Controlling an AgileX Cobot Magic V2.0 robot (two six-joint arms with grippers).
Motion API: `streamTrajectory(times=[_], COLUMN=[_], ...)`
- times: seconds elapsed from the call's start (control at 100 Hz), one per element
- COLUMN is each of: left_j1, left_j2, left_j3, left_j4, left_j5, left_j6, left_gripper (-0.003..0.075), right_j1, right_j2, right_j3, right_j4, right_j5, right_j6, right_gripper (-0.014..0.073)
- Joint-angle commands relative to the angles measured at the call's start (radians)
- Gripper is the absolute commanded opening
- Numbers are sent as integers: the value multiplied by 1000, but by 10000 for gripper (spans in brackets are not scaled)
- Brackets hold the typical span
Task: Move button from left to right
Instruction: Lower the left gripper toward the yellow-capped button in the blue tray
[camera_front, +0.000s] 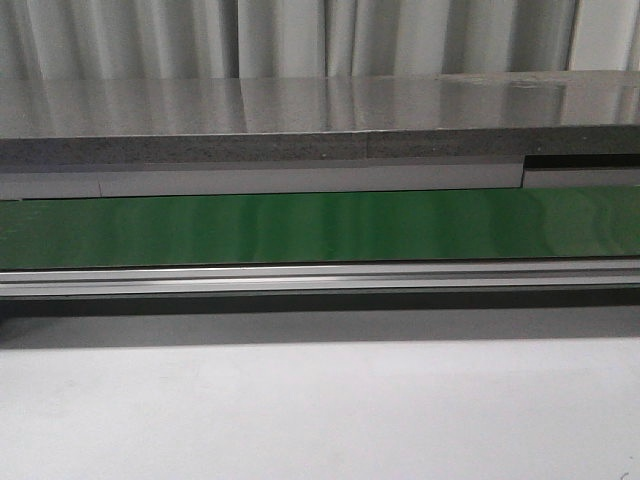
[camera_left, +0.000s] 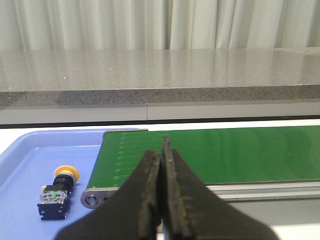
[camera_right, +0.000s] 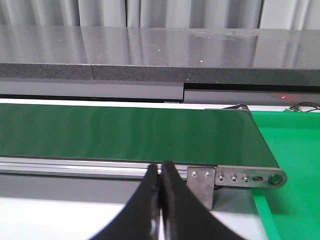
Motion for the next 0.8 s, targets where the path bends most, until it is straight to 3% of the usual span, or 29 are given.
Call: streamTrajectory(times=[0.0,0.47,0.79], left_j1=[-7,-7,-7], left_j2=[-29,-29,94], left_j3=[35,26,-147], left_j4=[-3,7,-18], left_j5=[-78,-50,32], left_j6=[-8,-8,-8], left_gripper=[-20,-20,-20], right_j1=[-5,-5,-5], right_j2=[-21,-21,-21], right_j3=[-15,-15,-15], right_j4=[-4,-4,-4], right_j5=[-75,-75,-75], right_j6=[-6,-6,-6], right_gripper=[-67,-67,-67])
